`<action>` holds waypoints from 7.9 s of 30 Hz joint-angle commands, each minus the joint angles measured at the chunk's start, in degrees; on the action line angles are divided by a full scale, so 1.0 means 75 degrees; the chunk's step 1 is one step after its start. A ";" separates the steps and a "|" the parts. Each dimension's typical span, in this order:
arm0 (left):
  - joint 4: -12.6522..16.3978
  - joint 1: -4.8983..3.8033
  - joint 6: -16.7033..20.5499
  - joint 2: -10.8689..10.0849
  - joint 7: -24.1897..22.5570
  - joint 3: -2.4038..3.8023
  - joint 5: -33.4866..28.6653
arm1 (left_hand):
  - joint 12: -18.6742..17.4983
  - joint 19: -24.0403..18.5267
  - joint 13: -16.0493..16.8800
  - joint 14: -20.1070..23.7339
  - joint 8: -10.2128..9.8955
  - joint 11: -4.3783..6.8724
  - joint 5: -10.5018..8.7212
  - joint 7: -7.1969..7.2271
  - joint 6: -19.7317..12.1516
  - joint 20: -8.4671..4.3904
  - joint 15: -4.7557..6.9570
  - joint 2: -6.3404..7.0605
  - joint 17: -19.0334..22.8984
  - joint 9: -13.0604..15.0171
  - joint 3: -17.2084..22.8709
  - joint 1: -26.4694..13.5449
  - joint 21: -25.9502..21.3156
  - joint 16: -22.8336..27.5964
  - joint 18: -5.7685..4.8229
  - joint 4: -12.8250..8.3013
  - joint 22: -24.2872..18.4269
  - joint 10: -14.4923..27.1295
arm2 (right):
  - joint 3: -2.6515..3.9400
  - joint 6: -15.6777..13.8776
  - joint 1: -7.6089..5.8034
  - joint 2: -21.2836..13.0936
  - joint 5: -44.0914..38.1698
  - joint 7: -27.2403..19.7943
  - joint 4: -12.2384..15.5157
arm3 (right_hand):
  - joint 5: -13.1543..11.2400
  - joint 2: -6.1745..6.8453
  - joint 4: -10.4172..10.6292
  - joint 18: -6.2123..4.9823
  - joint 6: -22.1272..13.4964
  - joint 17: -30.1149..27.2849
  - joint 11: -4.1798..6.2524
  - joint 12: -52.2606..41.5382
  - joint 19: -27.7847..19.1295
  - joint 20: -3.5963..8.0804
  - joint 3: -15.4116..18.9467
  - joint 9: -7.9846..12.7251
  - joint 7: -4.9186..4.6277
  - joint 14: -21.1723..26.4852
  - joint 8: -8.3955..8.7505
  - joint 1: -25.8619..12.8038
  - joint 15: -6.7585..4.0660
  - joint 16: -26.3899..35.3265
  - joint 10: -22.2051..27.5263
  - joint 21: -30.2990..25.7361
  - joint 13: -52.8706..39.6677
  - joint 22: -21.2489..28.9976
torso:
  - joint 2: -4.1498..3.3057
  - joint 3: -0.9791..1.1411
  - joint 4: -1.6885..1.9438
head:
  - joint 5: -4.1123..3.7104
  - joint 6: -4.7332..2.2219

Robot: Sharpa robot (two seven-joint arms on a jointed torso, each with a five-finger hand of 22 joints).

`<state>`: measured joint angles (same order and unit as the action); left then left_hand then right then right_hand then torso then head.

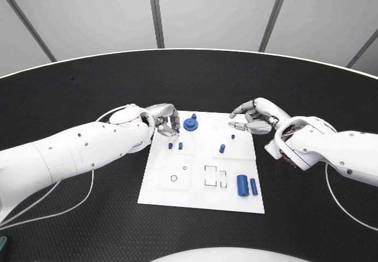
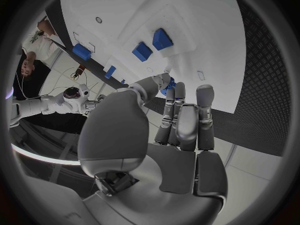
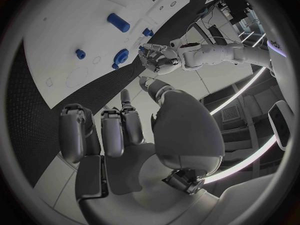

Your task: Assemble the parts on the task board

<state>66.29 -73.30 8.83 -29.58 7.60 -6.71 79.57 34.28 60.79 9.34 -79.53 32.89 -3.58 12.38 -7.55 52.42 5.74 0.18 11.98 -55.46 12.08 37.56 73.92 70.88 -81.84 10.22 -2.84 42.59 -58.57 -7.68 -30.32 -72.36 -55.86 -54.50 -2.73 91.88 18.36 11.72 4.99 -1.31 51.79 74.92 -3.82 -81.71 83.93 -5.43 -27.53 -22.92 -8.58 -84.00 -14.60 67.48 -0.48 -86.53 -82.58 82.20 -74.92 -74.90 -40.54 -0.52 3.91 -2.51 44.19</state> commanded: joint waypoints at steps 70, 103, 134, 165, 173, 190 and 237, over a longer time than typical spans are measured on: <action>-0.0089 0.0007 -0.0479 0.0135 0.0081 -0.0004 0.0000 | -0.0080 0.0015 -0.0020 -0.0013 -0.0032 0.0018 -0.0042 0.0031 0.0075 -0.0004 0.0030 -0.0054 0.0154 -0.0003 -0.0045 -0.0042 0.0007 0.0054 -0.0111 -0.0004 -0.0056 -0.0102 | 0.0000 -0.0003 0.0000 0.0019 0.0000 -0.0001 -0.0020 | 0.0049 0.0014 0.0036 -0.0136 -0.0020 0.0970 0.0041 0.0013 0.0298 0.0068 -0.0026 0.0012 0.0018 -0.0560 -0.0049 0.0010 -0.0054 0.0042 -0.0008 -0.0038 -0.0875 -0.0879 | 0.0001 0.0003 0.0008 | -0.0011 0.0100; -0.0132 0.0007 -0.0698 0.0157 0.0089 -0.0004 -0.0001 | -0.0150 -0.0056 -0.0042 -0.0052 -0.0103 0.0000 -0.0087 0.0014 0.0025 -0.0007 0.0020 -0.0011 0.0057 -0.0024 -0.0083 -0.0054 -0.0057 0.0032 -0.0090 -0.0022 -0.0182 -0.0081 | 0.0000 -0.0015 0.0000 0.0016 0.0000 -0.0001 -0.0016 | 0.0049 0.0014 0.0036 -0.0136 -0.0020 0.0970 0.0041 0.0013 0.0298 0.0068 -0.0026 0.0012 0.0018 -0.0560 -0.0049 0.0010 -0.0054 0.0042 -0.0008 -0.0038 -0.0875 -0.0879 | 0.0009 0.0002 0.0006 | -0.0028 0.0145; -0.0169 0.0007 -0.0645 -0.0018 0.0130 -0.0004 -0.0040 | -0.0315 -0.0200 -0.0087 -0.0068 -0.0522 -0.0156 -0.0075 -0.0187 -0.0396 0.0075 -0.0116 0.0135 -0.0126 -0.0185 -0.0155 -0.0035 -0.0222 -0.0037 -0.0053 -0.0087 -0.0459 -0.0012 | 0.0000 -0.0012 0.0000 0.0028 0.0000 0.0022 -0.0112 | 0.0054 0.0022 0.0008 -0.0173 -0.0074 0.0853 0.0039 0.0547 0.0236 0.0073 -0.0064 0.0029 0.0012 -0.0528 -0.0053 0.0069 -0.0055 0.0111 0.0456 -0.0181 -0.0361 -0.0743 | 0.0024 0.0003 0.0000 | -0.0035 0.0177; 0.1542 -0.0039 -0.0284 -0.2364 -0.2296 -0.0004 -1.0187 | -0.0751 -0.1297 -0.0427 0.2319 -0.0685 -0.0345 -0.0076 -0.0318 -0.0372 0.0229 -0.0293 -0.0055 0.4255 -0.0221 -0.0462 -0.0026 -0.1594 0.2139 0.0055 -0.0184 -0.1672 0.0255 | -0.0001 0.1692 0.0051 0.0453 -0.5575 0.1780 -0.0832 | -0.0886 0.0292 -0.0553 -0.0342 0.0204 0.0081 -0.0133 0.9289 0.0023 0.0002 -0.1262 0.0048 -0.0030 -0.0380 -0.0038 0.0633 0.0056 0.0666 0.2679 -0.1016 0.7499 -0.0051 | 0.0108 -0.0013 0.0015 | -0.0734 -0.0077; 0.1906 -0.0039 -0.0386 -0.2592 -0.2459 -0.0005 -1.0767 | -0.0594 -0.1235 -0.0369 0.2337 -0.0668 -0.0274 -0.0072 -0.0274 -0.0308 0.0195 -0.0243 -0.0134 0.4304 -0.0213 -0.0590 0.0048 -0.1739 0.2137 0.0057 -0.0204 -0.1781 0.0017 | -0.0002 0.1846 0.0114 0.0725 -0.5690 0.1787 -0.0956 | -0.0870 0.0239 -0.0596 -0.0335 0.0320 0.0113 -0.0125 0.9357 0.0046 -0.0006 -0.1348 0.0045 -0.0033 -0.0391 -0.0054 0.0706 0.0055 0.0642 0.2519 -0.0975 0.7635 -0.0096 | 0.0102 -0.0017 0.0003 | -0.0696 -0.0077; 0.2039 -0.0041 -0.0415 -0.2652 -0.2420 -0.0005 -1.0881 | -0.0540 -0.1197 -0.0341 0.2343 -0.0687 -0.0261 -0.0069 -0.0269 -0.0319 0.0173 -0.0225 -0.0139 0.4327 -0.0221 -0.0648 0.0084 -0.1786 0.2135 0.0055 -0.0230 -0.1819 0.0001 | -0.0003 0.2053 0.0177 0.1014 -0.5710 0.1787 -0.1177 | -0.0843 0.0207 -0.0626 -0.0331 0.0438 0.0124 -0.0103 0.9400 0.0059 0.0002 -0.1388 0.0036 -0.0021 -0.0395 -0.0079 0.0727 0.0040 0.0631 0.2346 -0.0956 0.7729 -0.0121 | 0.0110 -0.0004 0.0002 | -0.0644 -0.0061; 0.2044 -0.0046 -0.0515 -0.2642 -0.2129 -0.0005 -1.0882 | -0.0529 -0.1152 -0.0327 0.2383 -0.0779 -0.0348 -0.0058 -0.0367 -0.0486 0.0187 -0.0277 -0.0194 0.4383 -0.0261 -0.0725 0.0180 -0.1893 0.2146 0.0046 -0.0280 -0.1900 0.0246 | -0.0003 0.1905 0.0323 0.1176 -0.6116 0.2018 -0.1160 | -0.0964 -0.0302 -0.1191 -0.0269 0.1117 0.0340 0.0109 0.9565 0.0170 0.0166 -0.1560 -0.0153 0.0159 -0.0453 -0.0347 0.1124 -0.0139 0.0490 0.1473 -0.0685 0.7836 -0.0417 | 0.0135 -0.0008 -0.0012 | -0.0637 0.0044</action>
<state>81.63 -73.64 4.98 -49.39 -8.39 -6.75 -2.04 29.96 51.73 6.82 -62.03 27.30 -6.23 11.93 -10.23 49.15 7.23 -1.77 10.77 -22.64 10.21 32.33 74.86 57.04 -66.12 10.20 -4.89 28.42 -57.11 -7.72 -15.79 -69.94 -46.96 -100.33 12.37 83.05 11.35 9.38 -3.81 -3.11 59.92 74.93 -4.43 -10.13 84.05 -4.69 -39.47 -24.03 -7.28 -84.08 -17.51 76.31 -1.17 -82.74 -69.70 76.77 -16.01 -74.91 -39.56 -0.55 3.81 -7.25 44.53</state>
